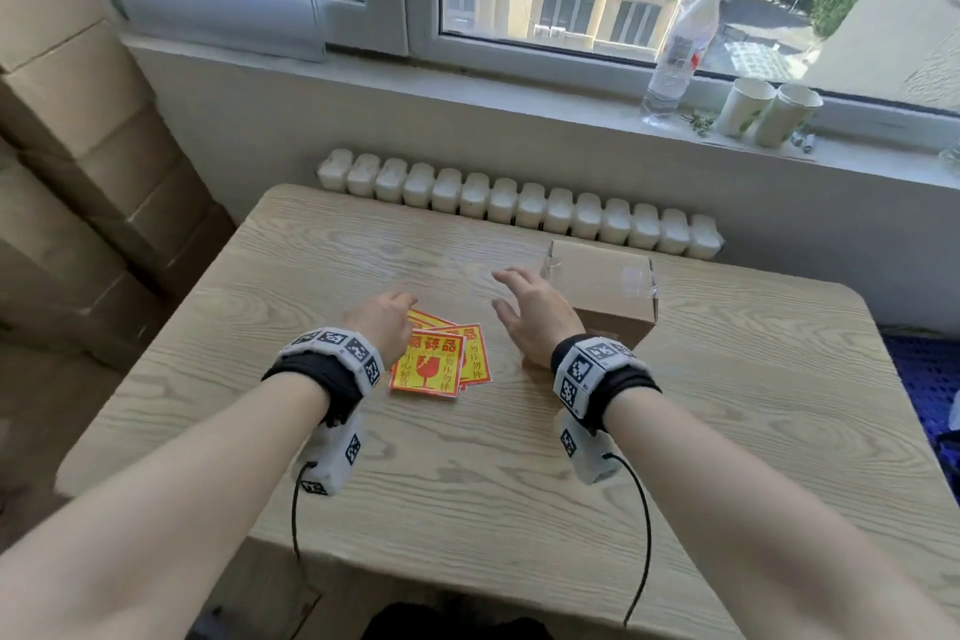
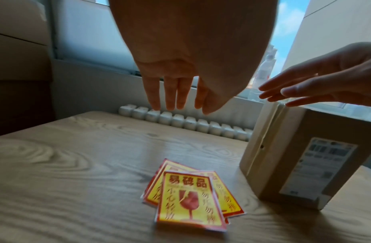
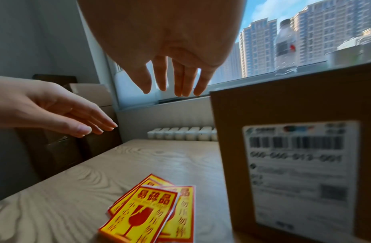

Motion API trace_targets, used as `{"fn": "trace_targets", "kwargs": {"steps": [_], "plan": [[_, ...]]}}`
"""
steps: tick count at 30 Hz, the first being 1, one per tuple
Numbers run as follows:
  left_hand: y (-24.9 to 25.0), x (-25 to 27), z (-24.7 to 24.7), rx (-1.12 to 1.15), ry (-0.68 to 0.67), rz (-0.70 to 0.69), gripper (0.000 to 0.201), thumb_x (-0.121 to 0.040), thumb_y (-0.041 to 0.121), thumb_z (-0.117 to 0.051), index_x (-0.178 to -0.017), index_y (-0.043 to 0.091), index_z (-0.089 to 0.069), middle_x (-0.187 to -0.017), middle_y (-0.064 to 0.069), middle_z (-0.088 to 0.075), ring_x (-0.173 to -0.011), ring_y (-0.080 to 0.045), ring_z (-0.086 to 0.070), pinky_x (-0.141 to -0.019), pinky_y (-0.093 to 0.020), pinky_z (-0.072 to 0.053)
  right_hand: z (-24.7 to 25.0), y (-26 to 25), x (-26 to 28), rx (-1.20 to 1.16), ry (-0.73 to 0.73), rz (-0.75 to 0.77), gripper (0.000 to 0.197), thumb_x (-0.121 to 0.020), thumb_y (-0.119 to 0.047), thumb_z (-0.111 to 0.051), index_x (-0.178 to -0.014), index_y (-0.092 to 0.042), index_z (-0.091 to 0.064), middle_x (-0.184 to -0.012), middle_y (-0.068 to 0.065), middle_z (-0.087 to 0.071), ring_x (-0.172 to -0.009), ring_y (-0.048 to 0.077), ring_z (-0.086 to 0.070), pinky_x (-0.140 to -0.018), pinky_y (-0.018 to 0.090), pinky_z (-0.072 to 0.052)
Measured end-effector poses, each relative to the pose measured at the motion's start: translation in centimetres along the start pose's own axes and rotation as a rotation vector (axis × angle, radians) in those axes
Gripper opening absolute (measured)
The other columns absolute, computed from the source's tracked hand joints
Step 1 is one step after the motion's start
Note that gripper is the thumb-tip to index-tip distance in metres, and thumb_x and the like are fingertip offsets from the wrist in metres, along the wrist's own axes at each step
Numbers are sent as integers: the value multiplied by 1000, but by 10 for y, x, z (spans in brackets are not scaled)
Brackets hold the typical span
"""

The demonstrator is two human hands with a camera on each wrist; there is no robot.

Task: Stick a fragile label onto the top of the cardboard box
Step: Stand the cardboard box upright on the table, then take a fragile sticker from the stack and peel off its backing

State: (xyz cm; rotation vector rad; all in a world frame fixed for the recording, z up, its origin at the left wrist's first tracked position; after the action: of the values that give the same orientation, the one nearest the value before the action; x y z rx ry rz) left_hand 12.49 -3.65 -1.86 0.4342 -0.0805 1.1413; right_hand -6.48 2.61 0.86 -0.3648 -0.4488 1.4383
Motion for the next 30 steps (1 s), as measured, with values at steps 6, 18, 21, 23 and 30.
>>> {"fn": "trace_targets", "kwargs": {"steps": [6,18,21,23,30], "plan": [[-39,10,-34,-1,-64,37,43,-94,14,-42,-136,10,-43,-140,-14,-51,-127,-31,-49,-106,-39,-40,-54,-17,-5,38,-132,35,44,-94,-25,-46,-137,-16,-43,-145,4,-43,-131,23,-43,-107,34,-36],[-65,-1,-102,88,-249,6,45,-95,13,-38,-140,12,-39,-150,-7,-39,-137,-23,-39,-112,-37,-34,-150,4,-17,148,-416,-79,55,-89,-28,-56,-140,-21,-38,-150,2,-36,-133,24,-41,-106,37,-37],[-65,-8,-111,92,-276,-10,47,-96,14,-39,-143,15,-35,-155,-4,-30,-142,-21,-32,-116,-36,-29,-159,9,-19,132,-421,-78,56,-86,-20,-59,-139,-21,-40,-147,1,-39,-131,23,-43,-104,37,-39],[-65,-13,-115,91,-293,-21,49,-95,13,-41,-143,16,-35,-157,-4,-27,-143,-21,-30,-116,-38,-29,-165,13,-19,118,-409,-88,55,-83,-15,-59,-136,-21,-44,-145,1,-40,-130,23,-44,-103,37,-41],[-63,-21,-123,64,-278,-39,46,-90,8,-48,-135,16,-45,-155,-6,-29,-141,-24,-31,-113,-41,-34,-176,17,-23,80,-290,-93,36,-86,-8,-52,-121,-12,-59,-135,7,-46,-120,27,-50,-89,41,-49]]}}
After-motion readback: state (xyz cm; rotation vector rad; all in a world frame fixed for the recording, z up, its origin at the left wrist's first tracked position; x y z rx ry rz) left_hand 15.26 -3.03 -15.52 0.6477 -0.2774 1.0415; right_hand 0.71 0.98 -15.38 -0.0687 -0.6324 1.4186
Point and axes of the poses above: each hand's wrist, its own x-axis away from the middle knuckle, its own z-axis out of the back of the hand, y = z × x, the point moved 2 cm from there along -x, towards the middle knuckle
